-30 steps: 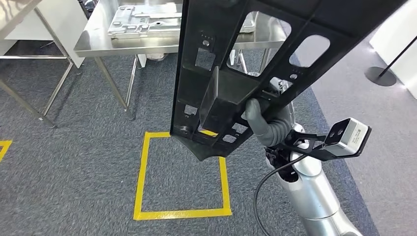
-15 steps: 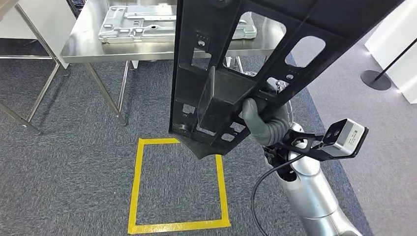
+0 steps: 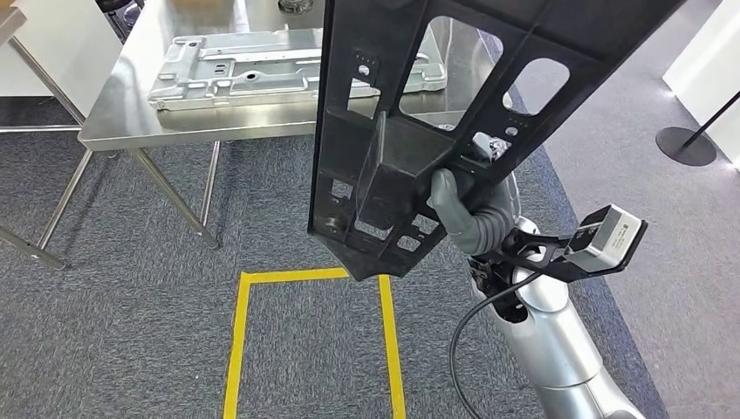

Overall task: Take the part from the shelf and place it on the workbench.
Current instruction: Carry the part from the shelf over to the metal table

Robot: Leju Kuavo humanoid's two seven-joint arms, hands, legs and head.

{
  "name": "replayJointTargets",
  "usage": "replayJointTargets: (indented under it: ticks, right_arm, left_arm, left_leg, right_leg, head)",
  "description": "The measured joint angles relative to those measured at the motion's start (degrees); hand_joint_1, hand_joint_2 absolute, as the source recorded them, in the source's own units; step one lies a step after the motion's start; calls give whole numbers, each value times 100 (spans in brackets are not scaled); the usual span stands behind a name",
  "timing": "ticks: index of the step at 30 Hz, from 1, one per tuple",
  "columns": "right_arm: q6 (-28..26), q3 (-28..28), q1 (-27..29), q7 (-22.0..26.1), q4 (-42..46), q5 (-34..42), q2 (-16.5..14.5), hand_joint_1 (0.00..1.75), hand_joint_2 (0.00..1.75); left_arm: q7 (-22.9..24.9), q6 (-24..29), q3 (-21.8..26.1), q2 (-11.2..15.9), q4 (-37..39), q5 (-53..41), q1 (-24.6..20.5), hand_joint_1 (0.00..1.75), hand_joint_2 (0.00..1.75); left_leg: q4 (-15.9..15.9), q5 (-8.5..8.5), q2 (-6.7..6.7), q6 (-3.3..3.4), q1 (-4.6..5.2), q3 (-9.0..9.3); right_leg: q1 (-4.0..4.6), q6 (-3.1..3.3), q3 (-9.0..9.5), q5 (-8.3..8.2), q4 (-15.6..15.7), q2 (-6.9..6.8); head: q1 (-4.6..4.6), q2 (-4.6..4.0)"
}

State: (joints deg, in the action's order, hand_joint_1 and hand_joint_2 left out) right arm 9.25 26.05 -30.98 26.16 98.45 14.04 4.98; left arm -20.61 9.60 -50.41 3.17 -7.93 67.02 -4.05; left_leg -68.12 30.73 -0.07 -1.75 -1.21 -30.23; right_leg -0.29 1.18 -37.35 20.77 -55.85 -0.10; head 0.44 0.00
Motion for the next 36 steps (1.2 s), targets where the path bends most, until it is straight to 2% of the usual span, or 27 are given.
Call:
replayJointTargets:
  ticks: [1,2,3,4,5,6,8,9,10,12,14,15,17,18,19,20,22,23,24,26,29,30,32,33,34,35,36]
  right_arm:
    - [-33,3,12,-14,-14,-45,1,175,175]
    - [-66,7,21,-26,-27,-102,2,175,175]
    - [-91,10,27,-37,-38,-158,2,175,175]
    - [-109,13,30,-41,-43,-202,2,175,175]
    - [-119,14,30,-42,-46,-232,2,175,175]
    - [-120,14,31,-44,-46,-254,2,175,175]
    - [-119,16,31,-54,-52,-282,5,175,175]
    - [-117,19,32,-68,-57,-289,7,175,175]
    - [-117,22,29,-89,-61,-296,8,175,175]
    - [-114,23,22,-131,-52,-311,9,175,175]
    - [-105,6,17,-150,-18,-288,14,175,175]
    - [-103,-10,25,-155,-1,-264,21,175,175]
    - [-102,-37,61,-163,10,-226,42,175,175]
    - [-103,-44,86,-170,10,-220,53,175,175]
    - [-105,-48,106,-175,10,-219,61,175,175]
    - [-106,-53,118,-180,11,-218,64,175,175]
    - [-108,-75,122,-182,15,-217,66,175,175]
    - [-108,-88,119,-183,17,-217,67,175,175]
    - [-108,-100,117,-185,19,-216,68,175,175]
    - [-108,-115,113,-187,19,-214,69,175,175]
    - [-106,-129,110,-185,26,-210,70,175,175]
    - [-105,-131,109,-184,27,-208,70,175,175]
    - [-105,-130,115,-181,23,-205,70,175,175]
    - [-105,-130,127,-181,20,-205,70,175,175]
    - [-105,-129,140,-181,18,-206,70,175,175]
    - [-105,-128,151,-181,17,-206,70,175,175]
    - [-107,-128,158,-180,17,-206,70,175,175]
  left_arm:
    - [0,2,-11,-1,0,10,7,0,175]
    - [1,7,-26,-2,0,18,19,0,175]
    - [2,12,-39,-2,1,29,31,0,175]
    - [2,21,-50,-2,2,46,39,0,175]
    - [1,32,-60,-1,3,61,43,0,175]
    - [1,42,-67,1,4,76,48,0,175]
    - [-2,58,-78,19,14,97,58,0,175]
    - [-6,62,-83,26,20,108,58,0,175]
    - [-10,65,-87,32,25,118,55,0,175]
    - [-24,65,-95,24,26,132,40,0,175]
    - [-42,57,-101,15,25,140,25,0,175]
    - [-49,54,-103,11,24,142,17,0,175]
    - [-55,52,-105,13,24,146,8,0,175]
    - [-56,52,-108,13,24,146,10,0,175]
    - [-56,52,-110,13,24,148,12,0,175]
    - [-57,52,-112,11,24,153,12,0,175]
    - [-61,52,-114,8,24,168,7,0,175]
    - [-62,52,-115,7,24,177,0,0,175]
    - [-64,52,-115,6,24,182,-5,0,175]
    - [-66,52,-115,5,24,188,-12,0,175]
    - [-73,54,-117,12,24,195,-17,0,175]
    - [-76,54,-118,13,24,196,-19,0,175]
    - [-81,54,-119,10,24,196,-15,0,175]
    - [-81,55,-119,9,24,196,-7,0,175]
    - [-81,55,-119,9,24,196,1,0,175]
    - [-81,57,-119,9,24,196,9,0,175]
    - [-82,59,-119,9,24,196,12,0,175]
  left_leg:
    - [-312,195,0,2,6,-263]
    - [-478,496,0,9,13,-473]
    - [-504,800,0,23,25,-623]
    - [-399,996,1,54,43,-717]
    - [-173,976,11,108,68,-756]
    - [139,695,50,183,107,-755]
    - [786,-280,190,332,206,-731]
    - [971,-660,241,371,241,-719]
    - [1055,-864,247,386,259,-718]
    - [1070,-909,172,398,232,-675]
    - [1099,-880,112,442,195,-621]
    - [1107,-856,90,461,185,-595]
    - [1105,-792,42,476,182,-553]
    - [1102,-757,19,469,180,-526]
    - [1098,-722,-2,458,176,-490]
    - [1095,-683,-21,445,171,-441]
    - [1091,-602,-44,410,167,-325]
    - [1088,-563,-53,384,170,-283]
    - [1089,-528,-56,351,169,-257]
    - [1101,-475,-56,277,157,-236]
    - [921,-332,-35,182,143,-270]
    - [656,-204,-31,155,133,-387]
    - [-150,120,-28,107,99,-812]
    - [-478,199,-27,87,84,-1016]
    - [-627,174,-27,72,72,-1139]
    - [-512,13,-25,65,61,-1132]
    - [-139,-254,-17,66,52,-996]
  right_leg:
    - [10,20,104,75,13,-4]
    - [25,37,207,154,17,-6]
    - [44,51,312,236,18,-4]
    - [68,61,424,320,18,-9]
    - [96,67,543,406,15,-20]
    - [121,71,653,493,15,-46]
    - [180,64,825,655,-10,-103]
    - [202,53,863,725,-23,-129]
    - [221,35,891,784,-35,-152]
    - [232,-18,926,885,-46,-183]
    - [202,-107,836,1054,-307,-116]
    - [166,-157,668,1204,-630,-63]
    - [91,-238,146,1502,-1472,-15]
    - [57,-268,-80,1538,-1766,-13]
    - [29,-290,-202,1446,-1841,-13]
    - [8,-302,-197,1223,-1656,-13]
    - [-6,-287,77,662,-831,-13]
    - [1,-260,220,482,-458,-12]
    - [18,-226,310,409,-232,-12]
    - [51,-150,356,444,-120,-4]
    - [10,-47,478,458,-25,3]
    - [-3,-22,532,471,1,-1]
    - [5,7,605,531,7,-8]
    - [9,9,640,566,6,-6]
    - [10,5,680,602,5,-2]
    - [8,-6,733,644,3,3]
    - [4,-24,800,696,2,7]
  head:
    - [-6,0]
    - [-7,0]
    - [-13,0]
    - [-16,0]
    - [-18,0]
    - [-19,0]
    - [-16,0]
    - [-11,0]
    - [-8,0]
    - [-8,0]
    - [-8,0]
    - [-5,0]
    - [-6,0]
    - [-6,0]
    - [-6,0]
    - [-5,0]
    - [-5,0]
    - [-8,0]
    - [-10,0]
    - [-13,0]
    - [-31,0]
    - [-42,0]
    - [-58,0]
    - [-57,-1]
    - [-58,-1]
    - [-59,-1]
    - [-58,-1]
